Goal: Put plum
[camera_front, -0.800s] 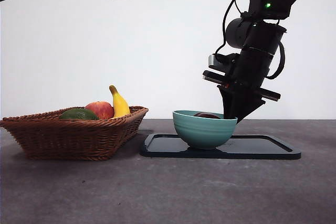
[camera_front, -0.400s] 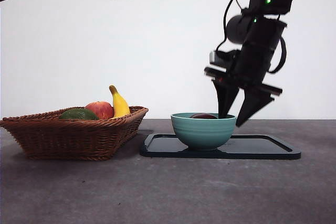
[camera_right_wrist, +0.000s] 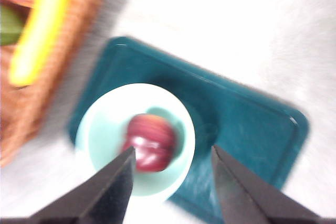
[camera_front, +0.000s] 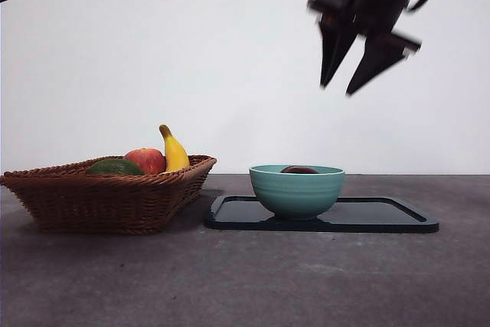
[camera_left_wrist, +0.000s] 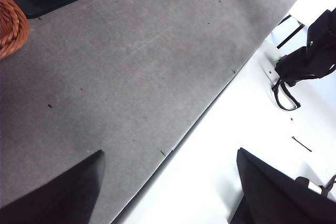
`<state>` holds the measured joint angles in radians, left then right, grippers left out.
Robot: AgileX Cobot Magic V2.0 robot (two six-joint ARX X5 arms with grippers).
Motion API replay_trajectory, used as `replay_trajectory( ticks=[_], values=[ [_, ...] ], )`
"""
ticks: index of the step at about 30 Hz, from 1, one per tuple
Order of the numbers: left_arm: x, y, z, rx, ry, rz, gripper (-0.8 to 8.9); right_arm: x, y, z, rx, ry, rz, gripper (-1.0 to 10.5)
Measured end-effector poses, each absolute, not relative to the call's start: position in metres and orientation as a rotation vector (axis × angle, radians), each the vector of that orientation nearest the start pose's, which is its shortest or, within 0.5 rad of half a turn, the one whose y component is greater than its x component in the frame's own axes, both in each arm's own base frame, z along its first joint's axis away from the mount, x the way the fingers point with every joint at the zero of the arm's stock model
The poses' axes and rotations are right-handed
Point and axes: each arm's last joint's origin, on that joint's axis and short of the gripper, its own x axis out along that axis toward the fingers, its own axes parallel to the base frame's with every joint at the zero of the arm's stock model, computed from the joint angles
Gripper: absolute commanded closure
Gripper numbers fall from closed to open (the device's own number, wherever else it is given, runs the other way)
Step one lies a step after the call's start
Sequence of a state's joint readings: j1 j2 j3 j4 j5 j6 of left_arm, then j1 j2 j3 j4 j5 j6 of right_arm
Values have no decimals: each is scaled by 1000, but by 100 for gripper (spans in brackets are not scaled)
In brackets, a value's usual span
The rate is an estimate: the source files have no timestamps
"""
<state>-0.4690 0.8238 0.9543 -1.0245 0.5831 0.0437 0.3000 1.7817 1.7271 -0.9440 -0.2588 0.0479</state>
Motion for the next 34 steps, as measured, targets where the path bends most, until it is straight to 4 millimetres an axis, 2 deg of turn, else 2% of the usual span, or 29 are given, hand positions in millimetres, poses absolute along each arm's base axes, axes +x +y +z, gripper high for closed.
replay_trajectory(
  ticks=[2, 7, 10, 12, 15, 22, 28, 34],
  values=[
    [112, -74, 317, -16, 911, -998, 411, 344, 114, 344, 23, 994, 490, 716],
    [112, -74, 317, -16, 911, -998, 411, 295, 99, 392, 25, 907, 500, 716],
    [112, -74, 317, -16, 911, -999, 411, 262, 89, 413, 21, 845, 510, 716],
    [112, -74, 317, -16, 911, -999, 411, 243, 83, 417, 21, 818, 516, 716],
    [112, -75, 317, -16, 905, -999, 411, 217, 78, 413, 17, 811, 526, 716],
    [114, -76, 319, -14, 870, -1004, 411, 160, 73, 381, 8, 828, 641, 716],
    [115, -76, 320, -13, 862, -1005, 411, 129, 69, 356, -6, 838, 706, 716],
    [115, -76, 320, -13, 861, -1005, 411, 107, 64, 333, -16, 857, 750, 716]
  ],
)
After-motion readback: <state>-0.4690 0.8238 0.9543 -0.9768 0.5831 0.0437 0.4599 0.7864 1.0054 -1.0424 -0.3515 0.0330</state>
